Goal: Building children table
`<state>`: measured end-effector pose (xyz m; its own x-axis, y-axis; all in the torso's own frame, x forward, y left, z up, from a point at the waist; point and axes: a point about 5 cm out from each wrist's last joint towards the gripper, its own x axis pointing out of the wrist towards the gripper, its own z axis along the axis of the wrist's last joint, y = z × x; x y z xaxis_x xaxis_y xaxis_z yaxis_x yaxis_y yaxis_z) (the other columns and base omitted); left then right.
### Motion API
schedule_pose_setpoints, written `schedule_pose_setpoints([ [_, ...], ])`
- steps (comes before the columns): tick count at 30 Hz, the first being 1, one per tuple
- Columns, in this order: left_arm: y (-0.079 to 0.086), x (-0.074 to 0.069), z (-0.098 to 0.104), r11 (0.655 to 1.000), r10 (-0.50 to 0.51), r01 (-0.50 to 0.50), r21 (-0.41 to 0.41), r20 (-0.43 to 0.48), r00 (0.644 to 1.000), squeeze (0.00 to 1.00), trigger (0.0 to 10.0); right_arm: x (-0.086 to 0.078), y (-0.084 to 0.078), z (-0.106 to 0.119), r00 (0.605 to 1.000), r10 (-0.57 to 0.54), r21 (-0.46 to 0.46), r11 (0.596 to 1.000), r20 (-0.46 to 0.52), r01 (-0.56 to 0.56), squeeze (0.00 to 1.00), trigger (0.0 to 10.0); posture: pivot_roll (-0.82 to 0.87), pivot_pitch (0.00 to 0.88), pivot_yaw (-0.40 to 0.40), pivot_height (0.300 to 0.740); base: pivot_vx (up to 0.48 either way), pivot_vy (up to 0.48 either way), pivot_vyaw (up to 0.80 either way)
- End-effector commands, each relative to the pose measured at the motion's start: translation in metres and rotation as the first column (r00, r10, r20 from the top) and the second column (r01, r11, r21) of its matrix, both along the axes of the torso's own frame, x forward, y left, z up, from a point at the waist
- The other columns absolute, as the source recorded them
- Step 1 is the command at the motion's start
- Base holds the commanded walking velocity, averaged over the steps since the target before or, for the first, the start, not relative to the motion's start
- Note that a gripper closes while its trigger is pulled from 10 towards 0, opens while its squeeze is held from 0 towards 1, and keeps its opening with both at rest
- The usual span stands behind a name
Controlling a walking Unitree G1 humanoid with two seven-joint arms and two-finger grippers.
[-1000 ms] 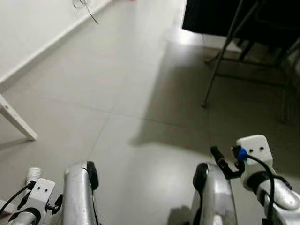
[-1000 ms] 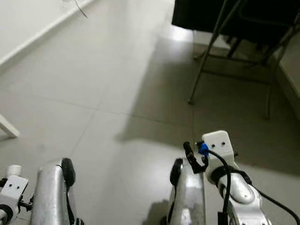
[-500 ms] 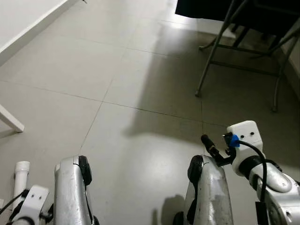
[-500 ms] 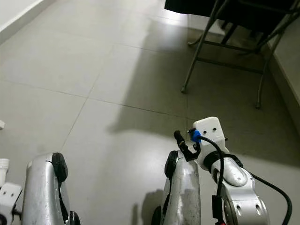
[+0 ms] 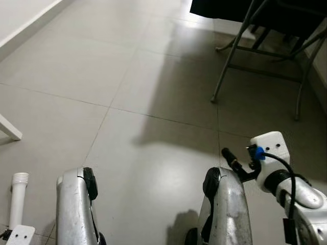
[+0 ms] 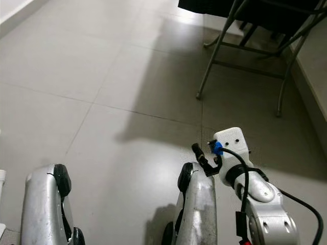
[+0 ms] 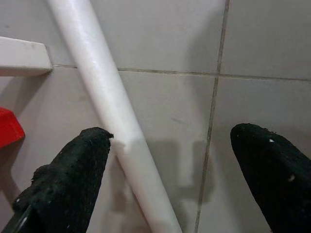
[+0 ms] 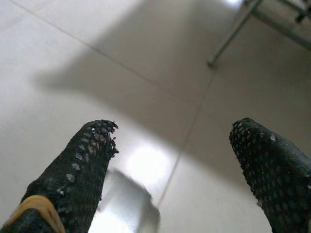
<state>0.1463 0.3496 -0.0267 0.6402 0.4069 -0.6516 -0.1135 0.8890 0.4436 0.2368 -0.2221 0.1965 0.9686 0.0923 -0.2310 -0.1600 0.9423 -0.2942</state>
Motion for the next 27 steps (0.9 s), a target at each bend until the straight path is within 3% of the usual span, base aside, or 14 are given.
schedule_pose_setpoints([
  [1,0.007,-0.018,-0.007,0.999,0.040,-0.039,0.016,-0.073,0.997,0.00,10.0,-0.006,-0.006,0.000,1.000,-0.013,-0.004,1.000,-0.021,0.013,0.00,10.0,-0.17,0.346,-0.146,0.300,0.000,0.000,0.00],
  [7,0.012,-0.027,-0.009,0.997,0.068,-0.066,0.029,-0.098,0.993,0.00,10.0,-0.006,-0.006,0.002,0.999,0.002,-0.010,1.000,-0.032,-0.003,0.00,10.0,-0.18,0.362,-0.155,0.300,0.000,0.000,0.00],
  [12,0.012,-0.047,-0.016,0.995,0.093,-0.087,0.044,-0.148,0.985,0.00,10.0,-0.002,-0.004,0.005,0.998,0.033,-0.016,0.999,-0.044,-0.033,0.00,10.0,-0.18,0.380,-0.177,0.300,0.000,0.000,0.00],
  [21,0.021,-0.055,-0.015,0.989,0.132,-0.116,0.091,-0.191,0.973,0.00,10.0,0.003,-0.006,0.008,0.998,0.042,-0.026,0.999,-0.043,-0.043,0.00,10.0,-0.20,0.391,-0.187,0.300,0.000,0.000,0.00],
  [27,0.010,-0.049,-0.020,0.996,0.088,-0.085,0.024,-0.149,0.985,0.00,10.0,0.000,-0.009,0.010,0.998,0.039,-0.037,0.998,-0.051,-0.041,0.00,10.0,-0.22,0.396,-0.203,0.300,0.000,0.000,0.00],
])
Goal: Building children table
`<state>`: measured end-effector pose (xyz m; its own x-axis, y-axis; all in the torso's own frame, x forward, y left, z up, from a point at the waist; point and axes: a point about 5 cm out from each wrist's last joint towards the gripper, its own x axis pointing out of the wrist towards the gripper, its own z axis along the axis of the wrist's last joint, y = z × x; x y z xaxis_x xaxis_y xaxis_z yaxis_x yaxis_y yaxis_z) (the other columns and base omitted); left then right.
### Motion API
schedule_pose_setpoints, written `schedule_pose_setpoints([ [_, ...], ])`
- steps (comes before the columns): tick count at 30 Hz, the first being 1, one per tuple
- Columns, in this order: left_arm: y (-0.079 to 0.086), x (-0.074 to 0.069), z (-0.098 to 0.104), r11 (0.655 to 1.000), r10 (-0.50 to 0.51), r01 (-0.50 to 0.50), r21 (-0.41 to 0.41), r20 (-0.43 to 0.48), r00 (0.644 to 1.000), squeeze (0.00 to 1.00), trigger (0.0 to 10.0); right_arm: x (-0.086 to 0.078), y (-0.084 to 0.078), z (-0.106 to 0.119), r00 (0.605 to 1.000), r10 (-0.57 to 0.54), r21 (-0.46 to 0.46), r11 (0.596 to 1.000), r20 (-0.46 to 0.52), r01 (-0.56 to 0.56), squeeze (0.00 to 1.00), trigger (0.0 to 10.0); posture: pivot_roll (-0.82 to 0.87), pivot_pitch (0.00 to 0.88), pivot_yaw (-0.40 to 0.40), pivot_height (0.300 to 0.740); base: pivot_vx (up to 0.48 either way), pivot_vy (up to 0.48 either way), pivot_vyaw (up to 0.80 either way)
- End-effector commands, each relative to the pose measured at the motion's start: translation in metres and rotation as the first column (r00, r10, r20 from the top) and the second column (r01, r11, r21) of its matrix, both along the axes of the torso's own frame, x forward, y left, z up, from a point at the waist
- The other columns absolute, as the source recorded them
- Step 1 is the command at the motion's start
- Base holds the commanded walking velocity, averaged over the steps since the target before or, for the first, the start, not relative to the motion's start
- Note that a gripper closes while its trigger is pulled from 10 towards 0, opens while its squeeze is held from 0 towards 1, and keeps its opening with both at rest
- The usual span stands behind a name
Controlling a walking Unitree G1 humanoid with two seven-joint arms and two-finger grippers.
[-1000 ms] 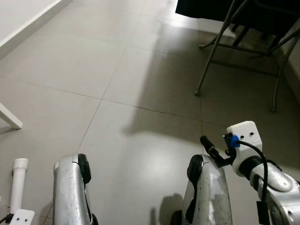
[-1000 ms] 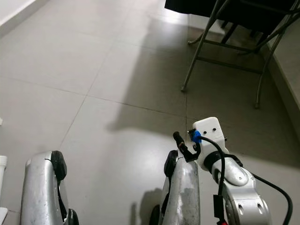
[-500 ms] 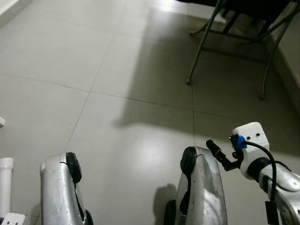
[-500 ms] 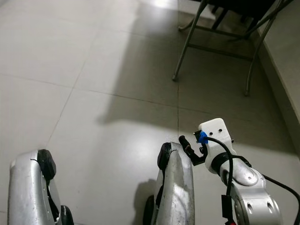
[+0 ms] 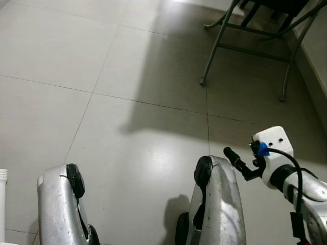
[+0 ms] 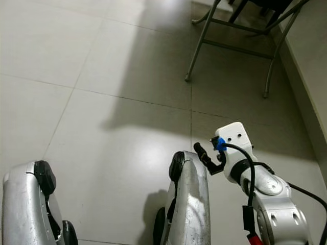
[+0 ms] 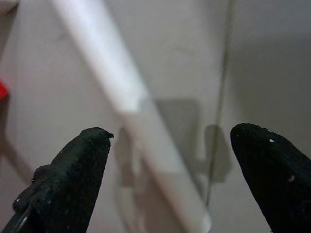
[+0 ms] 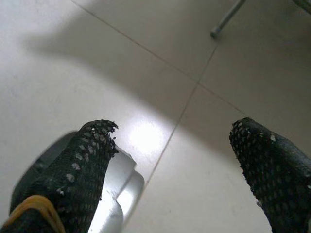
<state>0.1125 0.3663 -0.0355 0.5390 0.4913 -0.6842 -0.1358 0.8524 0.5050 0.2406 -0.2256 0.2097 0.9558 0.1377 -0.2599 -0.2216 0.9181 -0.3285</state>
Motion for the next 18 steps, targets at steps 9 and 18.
schedule_pose_setpoints([
  [9,-0.011,-0.021,-0.015,0.999,0.014,-0.017,-0.045,-0.066,0.998,0.00,10.0,-0.009,-0.012,0.002,0.999,-0.015,-0.024,1.000,-0.044,0.014,0.00,10.0,-0.27,0.418,-0.234,0.300,0.000,0.000,0.00],
  [18,-0.001,-0.027,-0.011,0.999,0.048,-0.048,-0.011,-0.073,0.996,0.00,10.0,-0.003,-0.011,0.000,0.999,-0.003,-0.024,1.000,-0.052,0.002,0.00,10.0,-0.25,0.415,-0.242,0.300,0.000,0.000,0.00],
])
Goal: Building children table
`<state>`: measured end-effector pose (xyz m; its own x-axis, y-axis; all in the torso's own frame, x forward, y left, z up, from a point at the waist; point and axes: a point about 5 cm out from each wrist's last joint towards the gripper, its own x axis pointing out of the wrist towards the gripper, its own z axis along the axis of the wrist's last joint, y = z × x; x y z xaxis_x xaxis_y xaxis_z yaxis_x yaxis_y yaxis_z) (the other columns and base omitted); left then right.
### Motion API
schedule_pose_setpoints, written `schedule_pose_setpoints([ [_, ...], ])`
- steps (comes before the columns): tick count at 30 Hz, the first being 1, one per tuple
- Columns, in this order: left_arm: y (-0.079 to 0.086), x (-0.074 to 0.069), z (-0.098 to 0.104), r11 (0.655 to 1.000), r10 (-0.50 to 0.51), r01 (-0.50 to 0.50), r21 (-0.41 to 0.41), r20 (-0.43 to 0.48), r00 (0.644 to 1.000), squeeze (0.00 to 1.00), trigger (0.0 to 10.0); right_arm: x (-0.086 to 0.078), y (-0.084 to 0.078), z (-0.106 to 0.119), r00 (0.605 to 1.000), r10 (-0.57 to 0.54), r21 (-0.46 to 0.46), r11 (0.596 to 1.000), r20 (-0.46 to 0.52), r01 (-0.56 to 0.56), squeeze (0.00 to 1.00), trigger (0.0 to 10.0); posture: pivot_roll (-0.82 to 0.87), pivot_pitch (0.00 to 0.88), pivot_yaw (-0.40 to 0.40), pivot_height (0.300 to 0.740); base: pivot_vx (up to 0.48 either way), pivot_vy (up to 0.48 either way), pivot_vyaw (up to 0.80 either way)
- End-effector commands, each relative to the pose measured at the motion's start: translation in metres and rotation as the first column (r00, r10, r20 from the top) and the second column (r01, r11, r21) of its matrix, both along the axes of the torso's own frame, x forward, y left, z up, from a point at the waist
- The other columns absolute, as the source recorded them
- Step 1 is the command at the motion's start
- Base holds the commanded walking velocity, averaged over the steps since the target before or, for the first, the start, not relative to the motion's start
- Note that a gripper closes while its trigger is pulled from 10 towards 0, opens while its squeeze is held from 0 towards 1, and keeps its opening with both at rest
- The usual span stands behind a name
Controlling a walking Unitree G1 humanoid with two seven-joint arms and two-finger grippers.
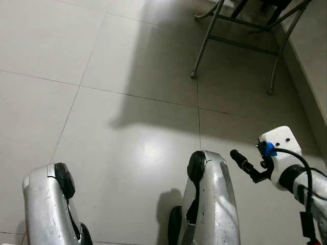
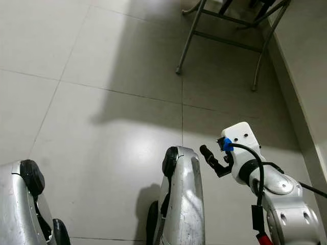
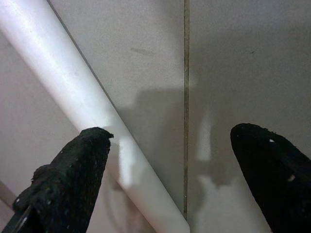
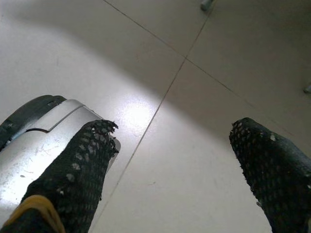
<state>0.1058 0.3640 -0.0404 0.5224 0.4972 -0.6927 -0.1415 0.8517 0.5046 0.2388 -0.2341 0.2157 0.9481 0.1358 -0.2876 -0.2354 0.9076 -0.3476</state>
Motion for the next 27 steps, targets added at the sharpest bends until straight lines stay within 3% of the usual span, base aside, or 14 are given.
schedule_pose_setpoints([
  [1,0.001,-0.020,-0.006,0.999,0.033,-0.034,-0.009,-0.059,0.998,0.00,10.0,-0.001,-0.002,-0.006,1.000,-0.008,0.003,1.000,-0.027,0.008,0.00,10.0,-0.25,0.415,-0.242,0.300,0.000,0.000,0.00],
  [7,0.010,-0.029,-0.003,0.996,0.085,-0.084,0.018,-0.060,0.995,0.00,10.0,0.005,0.001,-0.008,1.000,0.002,0.011,1.000,-0.024,-0.002,0.00,10.0,-0.24,0.406,-0.244,0.300,0.000,0.000,0.00],
  [11,0.033,-0.035,0.011,0.980,0.188,-0.183,0.081,-0.060,0.980,0.00,10.0,0.004,-0.001,-0.009,1.000,-0.007,0.011,1.000,-0.023,0.007,0.00,10.0,-0.24,0.393,-0.235,0.300,0.000,0.000,0.00],
  [15,0.045,-0.039,0.018,0.970,0.222,-0.212,0.123,-0.074,0.972,0.00,10.0,0.002,-0.005,-0.010,0.999,-0.027,0.014,1.000,-0.025,0.027,0.00,10.0,-0.24,0.394,-0.226,0.300,0.000,0.000,0.00],
  [21,0.045,-0.043,0.018,0.972,0.210,-0.198,0.126,-0.097,0.973,0.00,10.0,-0.001,-0.005,-0.010,0.999,-0.027,0.010,1.000,-0.028,0.027,0.00,10.0,-0.26,0.400,-0.234,0.300,0.000,0.000,0.00],
  [27,0.035,-0.034,0.012,0.984,0.163,-0.157,0.083,-0.071,0.984,0.00,10.0,-0.003,-0.010,-0.002,1.000,-0.024,-0.013,1.000,-0.013,0.024,0.00,10.0,-0.28,0.410,-0.243,0.300,0.000,0.000,0.00],
])
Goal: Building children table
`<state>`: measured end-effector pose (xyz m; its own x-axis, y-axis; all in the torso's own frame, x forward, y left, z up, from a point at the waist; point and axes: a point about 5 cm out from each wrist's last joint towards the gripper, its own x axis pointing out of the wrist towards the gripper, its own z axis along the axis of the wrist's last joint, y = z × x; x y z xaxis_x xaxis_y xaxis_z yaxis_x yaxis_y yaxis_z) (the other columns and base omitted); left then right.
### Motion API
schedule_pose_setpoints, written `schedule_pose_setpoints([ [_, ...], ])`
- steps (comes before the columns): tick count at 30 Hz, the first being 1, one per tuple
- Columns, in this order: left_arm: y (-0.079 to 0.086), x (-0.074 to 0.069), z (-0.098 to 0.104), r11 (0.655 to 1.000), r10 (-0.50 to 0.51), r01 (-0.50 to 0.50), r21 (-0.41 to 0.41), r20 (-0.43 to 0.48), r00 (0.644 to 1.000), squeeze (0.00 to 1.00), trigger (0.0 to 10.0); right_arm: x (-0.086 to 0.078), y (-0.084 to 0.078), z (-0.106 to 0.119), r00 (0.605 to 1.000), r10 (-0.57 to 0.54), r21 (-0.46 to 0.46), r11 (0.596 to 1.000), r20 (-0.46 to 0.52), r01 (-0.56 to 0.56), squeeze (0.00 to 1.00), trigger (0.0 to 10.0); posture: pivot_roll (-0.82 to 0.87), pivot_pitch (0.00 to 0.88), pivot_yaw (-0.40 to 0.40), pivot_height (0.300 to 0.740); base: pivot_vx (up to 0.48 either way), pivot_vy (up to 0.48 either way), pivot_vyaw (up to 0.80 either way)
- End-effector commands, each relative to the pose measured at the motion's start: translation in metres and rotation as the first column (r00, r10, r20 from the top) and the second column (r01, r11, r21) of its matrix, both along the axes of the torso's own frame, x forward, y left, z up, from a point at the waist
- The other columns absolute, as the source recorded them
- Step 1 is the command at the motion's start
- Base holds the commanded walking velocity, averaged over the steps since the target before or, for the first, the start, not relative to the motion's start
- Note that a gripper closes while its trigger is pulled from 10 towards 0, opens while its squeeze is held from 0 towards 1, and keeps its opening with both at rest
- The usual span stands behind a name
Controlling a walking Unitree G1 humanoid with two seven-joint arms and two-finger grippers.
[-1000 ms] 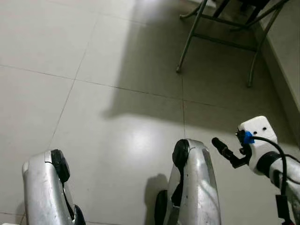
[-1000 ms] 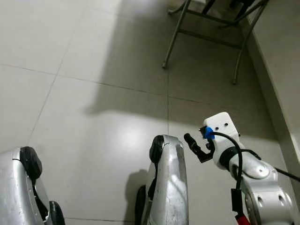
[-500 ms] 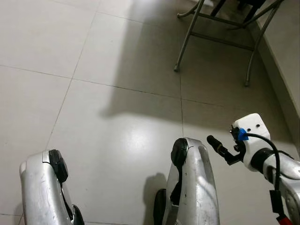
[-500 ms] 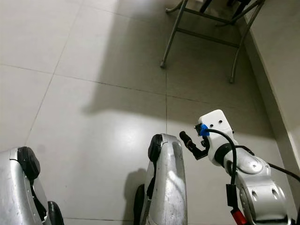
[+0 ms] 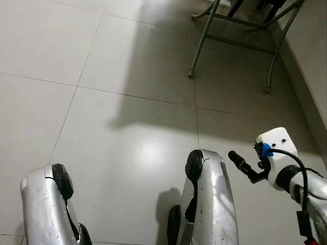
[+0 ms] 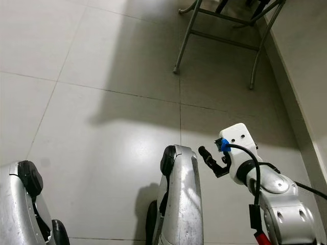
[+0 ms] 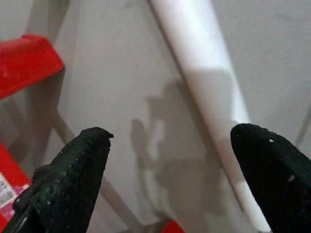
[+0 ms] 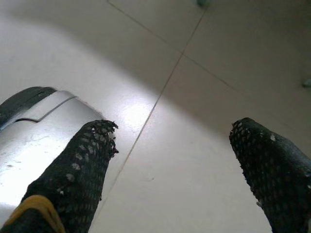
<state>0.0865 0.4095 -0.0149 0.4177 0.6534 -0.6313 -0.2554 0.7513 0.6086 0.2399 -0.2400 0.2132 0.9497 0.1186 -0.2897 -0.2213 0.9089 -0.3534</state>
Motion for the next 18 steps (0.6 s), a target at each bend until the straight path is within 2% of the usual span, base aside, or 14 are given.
schedule_pose_setpoints([
  [1,-0.010,-0.014,-0.013,0.999,0.007,-0.009,-0.050,-0.052,0.999,0.00,10.0,-0.004,-0.004,0.000,1.000,-0.008,-0.006,1.000,-0.012,0.008,0.00,10.0,-0.28,0.410,-0.243,0.300,0.000,0.000,0.00],
  [6,-0.016,-0.012,-0.016,0.997,-0.011,0.009,-0.072,-0.036,0.999,0.00,10.0,-0.008,-0.004,0.003,1.000,0.005,-0.017,1.000,-0.017,-0.005,0.00,10.0,-0.30,0.428,-0.262,0.300,0.000,0.000,0.00],
  [18,-0.020,-0.017,-0.020,0.995,-0.028,0.024,-0.093,-0.044,0.999,0.00,10.0,-0.015,-0.008,0.007,0.999,0.014,-0.040,0.999,-0.039,-0.016,0.00,10.0,-0.33,0.462,-0.294,0.300,0.000,0.000,0.00],
])
